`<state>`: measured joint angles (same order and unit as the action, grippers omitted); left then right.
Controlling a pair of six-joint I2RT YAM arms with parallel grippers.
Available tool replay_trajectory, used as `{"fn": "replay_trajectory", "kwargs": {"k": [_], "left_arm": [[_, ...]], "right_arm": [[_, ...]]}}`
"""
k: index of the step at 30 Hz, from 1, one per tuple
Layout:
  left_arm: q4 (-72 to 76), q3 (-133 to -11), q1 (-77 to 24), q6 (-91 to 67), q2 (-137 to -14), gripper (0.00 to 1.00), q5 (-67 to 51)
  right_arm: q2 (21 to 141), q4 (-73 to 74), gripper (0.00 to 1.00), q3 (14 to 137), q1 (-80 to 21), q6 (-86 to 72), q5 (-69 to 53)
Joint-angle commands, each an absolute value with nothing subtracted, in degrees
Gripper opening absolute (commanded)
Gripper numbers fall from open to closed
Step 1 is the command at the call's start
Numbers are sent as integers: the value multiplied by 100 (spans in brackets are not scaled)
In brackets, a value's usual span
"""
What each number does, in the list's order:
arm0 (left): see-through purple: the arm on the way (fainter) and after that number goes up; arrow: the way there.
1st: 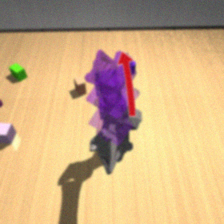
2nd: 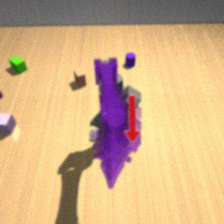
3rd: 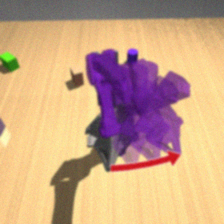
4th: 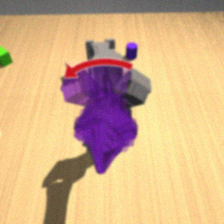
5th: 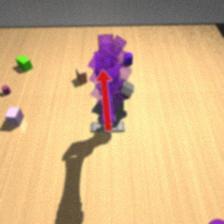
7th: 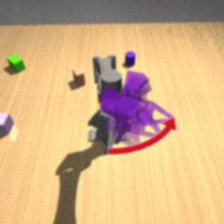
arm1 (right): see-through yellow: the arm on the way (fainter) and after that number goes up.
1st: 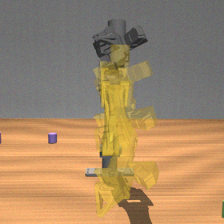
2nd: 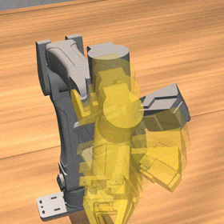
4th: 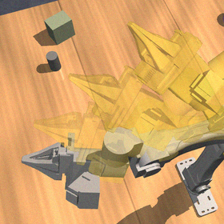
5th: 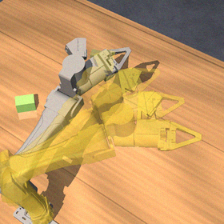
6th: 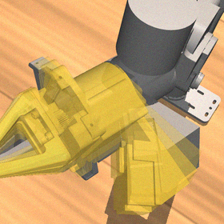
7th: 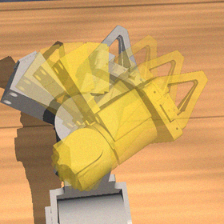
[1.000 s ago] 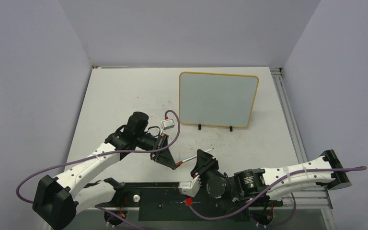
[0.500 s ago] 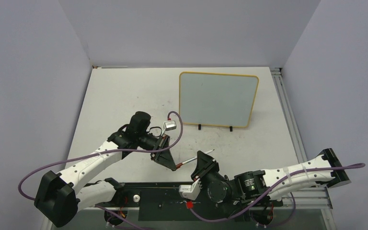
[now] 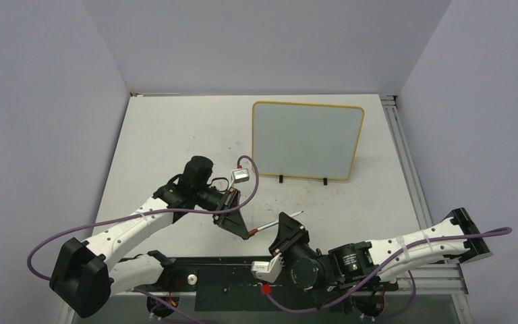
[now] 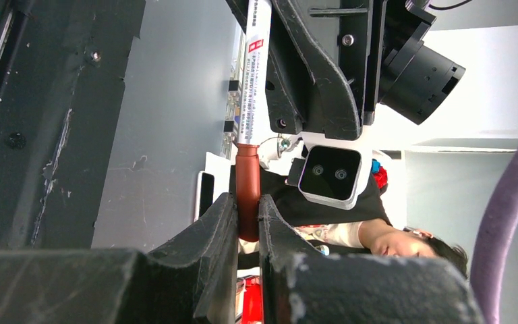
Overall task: Write a sentence on the whiteboard
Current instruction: Open the whiteboard marker.
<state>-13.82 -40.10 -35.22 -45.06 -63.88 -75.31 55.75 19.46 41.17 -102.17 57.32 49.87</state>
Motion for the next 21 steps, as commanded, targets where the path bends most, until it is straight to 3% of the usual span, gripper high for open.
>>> {"fn": "replay_trajectory", "kwargs": {"k": [1, 21], "left_arm": [[-227, -4228, -3524, -4661, -6514, 0, -6745], [308, -4270, -3650, -4782, -6812, 0, -6949]], "right_arm": [[5690, 1094, 5, 4491, -10534, 5689, 4031], [5701, 995, 5, 4421, -10703, 5757, 4144]]}}
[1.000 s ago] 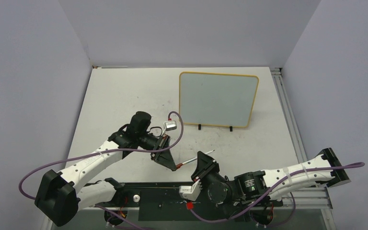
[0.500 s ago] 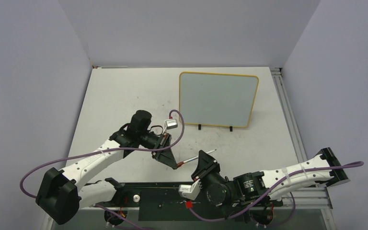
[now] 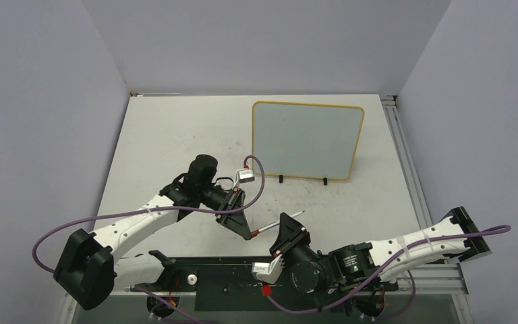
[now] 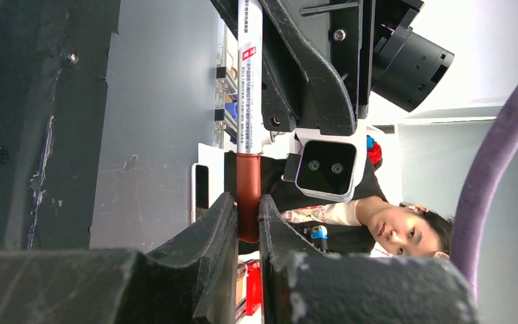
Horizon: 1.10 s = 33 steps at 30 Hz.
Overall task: Write a sentence on the whiteboard
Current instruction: Open the whiteboard marker.
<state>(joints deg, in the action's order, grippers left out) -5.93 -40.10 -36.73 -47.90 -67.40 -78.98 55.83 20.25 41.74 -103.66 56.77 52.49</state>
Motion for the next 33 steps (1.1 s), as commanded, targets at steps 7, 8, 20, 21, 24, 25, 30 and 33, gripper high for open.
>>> {"fn": "replay_trajectory", "kwargs": {"k": [7, 8, 20, 21, 24, 25, 30, 33], "left_arm": [[133, -4429, -3652, -4634, -6917, 0, -6798], [108, -4465, -3675, -4606, -6952, 0, -6794], [283, -4605, -3748, -4630, -7148, 0, -6789], [207, -4630, -3715, -4576, -7140, 0, -6798], [-162, -4681, -3564, -4406, -7119, 0, -6780], [-303, -4698, -3483, -4355, -7114, 0, -6784], [-1070, -4965, -3081, -3875, -7009, 15, -6741], [-1667, -5242, -2885, -3481, -6948, 35, -6669]], "right_arm": [[5686, 688, 5, 4337, -10882, 5976, 4326], [5713, 630, 5, 4327, -10929, 6019, 4328], [5760, 569, 5, 4350, -11073, 5899, 4402], [5751, 606, 5, 4348, -11079, 5856, 4415], [5716, 734, 5, 4342, -11083, 5709, 4504], [5707, 797, 5, 4335, -11083, 5623, 4520], [5682, 1156, 5, 4266, -11083, 5142, 4667], [5680, 1478, 5, 4221, -11083, 4800, 4749]]}}
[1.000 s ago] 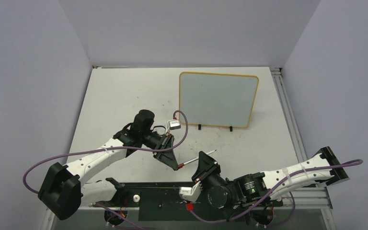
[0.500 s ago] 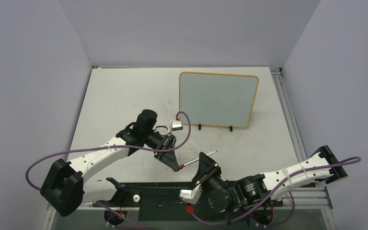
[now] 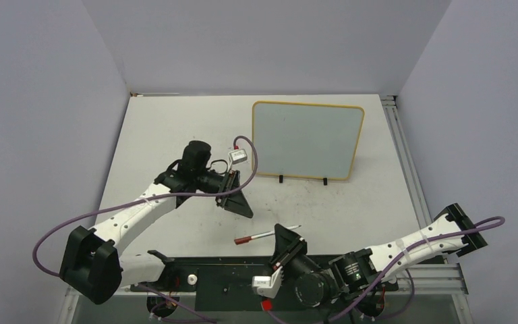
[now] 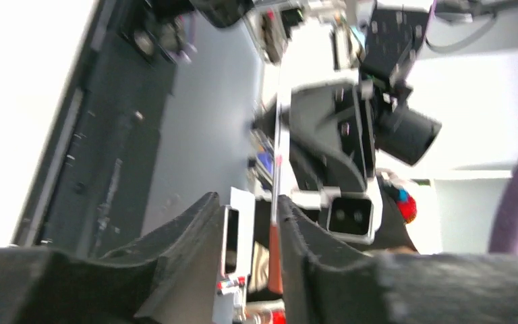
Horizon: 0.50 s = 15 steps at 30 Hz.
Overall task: Write a sentence on the whiteboard
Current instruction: Open the whiteboard marker.
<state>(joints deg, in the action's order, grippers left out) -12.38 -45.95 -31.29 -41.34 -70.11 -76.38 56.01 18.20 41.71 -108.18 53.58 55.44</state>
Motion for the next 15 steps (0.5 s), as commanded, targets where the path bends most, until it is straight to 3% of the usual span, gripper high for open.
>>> {"fn": "replay_trajectory", "kwargs": {"k": [1, 7, 15], "left_arm": [[-1771, -5338, -2838, -3409, -6938, 40, -6632], [-2823, -5856, -2617, -2598, -6876, 68, -6110], [-2960, -6112, -2144, -2227, -6222, 84, -3750]], "right_arm": [[5685, 1574, 5, 4208, -11083, 4685, 4778], [5739, 1837, 5, 4158, -11057, 3958, 5019], [5610, 1644, 5, 4435, -10414, 2803, 4651]]}}
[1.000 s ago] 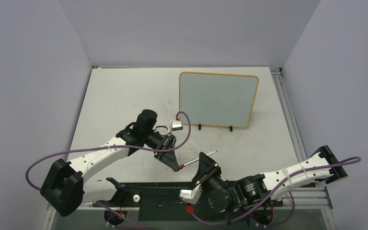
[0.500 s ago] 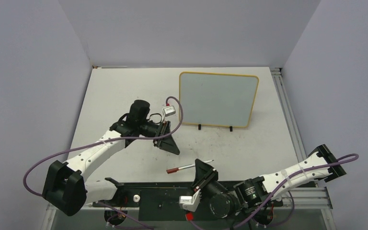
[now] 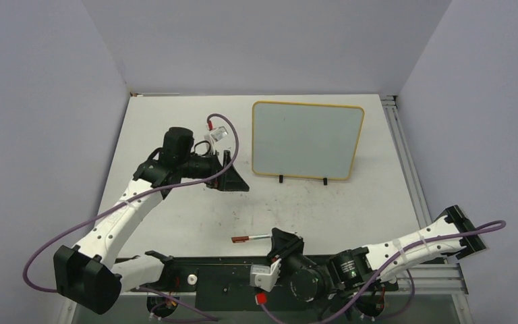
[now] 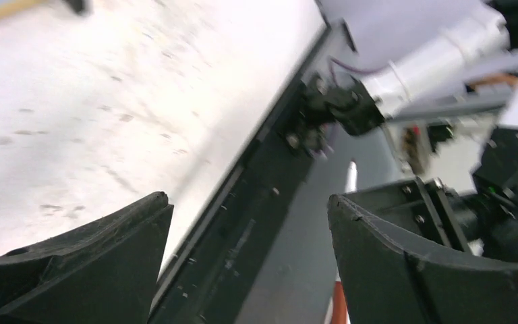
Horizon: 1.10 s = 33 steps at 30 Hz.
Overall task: Write a sentence on the whiteboard
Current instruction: Open the whiteboard marker.
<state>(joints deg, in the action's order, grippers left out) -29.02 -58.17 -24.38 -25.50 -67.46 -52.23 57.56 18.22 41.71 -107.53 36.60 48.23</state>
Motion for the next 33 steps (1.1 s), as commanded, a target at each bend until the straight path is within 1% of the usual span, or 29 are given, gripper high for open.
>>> {"fn": "replay_trajectory", "kwargs": {"k": [1, 5, 8, 10, 13, 17, 21, 25, 30, 33], "left_arm": [[-2872, -6078, -2003, -2278, -6091, 85, -3460], [-2342, -5813, -1292, -2679, -5543, 86, -2650], [-1852, -5528, -1067, -2836, -5240, 86, -2622], [-1626, -5388, -1061, -2826, -5140, 86, -2744], [-1154, -5092, -1065, -2785, -4999, 86, -3243], [-521, -4740, -1124, -2812, -4704, 86, -4030], [17, -4384, -1669, -2876, -4295, 86, -4080], [823, -3943, -2792, -3113, -4068, 86, -3385], [1510, -3684, -3636, -3352, -4273, 85, -2666], [1959, -3670, -3923, -3551, -4575, 83, -2553]], "right_arm": [[5529, 1633, 5, 4452, -10290, 2561, 4580], [5085, 1270, 5, 4341, -9900, 1905, 4486], [4746, 699, 5, 4148, -9514, 1478, 4295], [4562, 313, 5, 3963, -9165, 1225, 4090], [4394, -264, 5, 3701, -8647, 830, 3638], [4177, -979, 5, 3321, -7704, 67, 2547], [4134, -1745, 5, 2919, -6804, -809, 1421], [4238, -2718, 5, 2545, -6304, -1485, 697], [4482, -3395, 5, 2423, -6249, -1997, 100], [4650, -3442, 6, 2479, -6249, -2078, -209]]}}
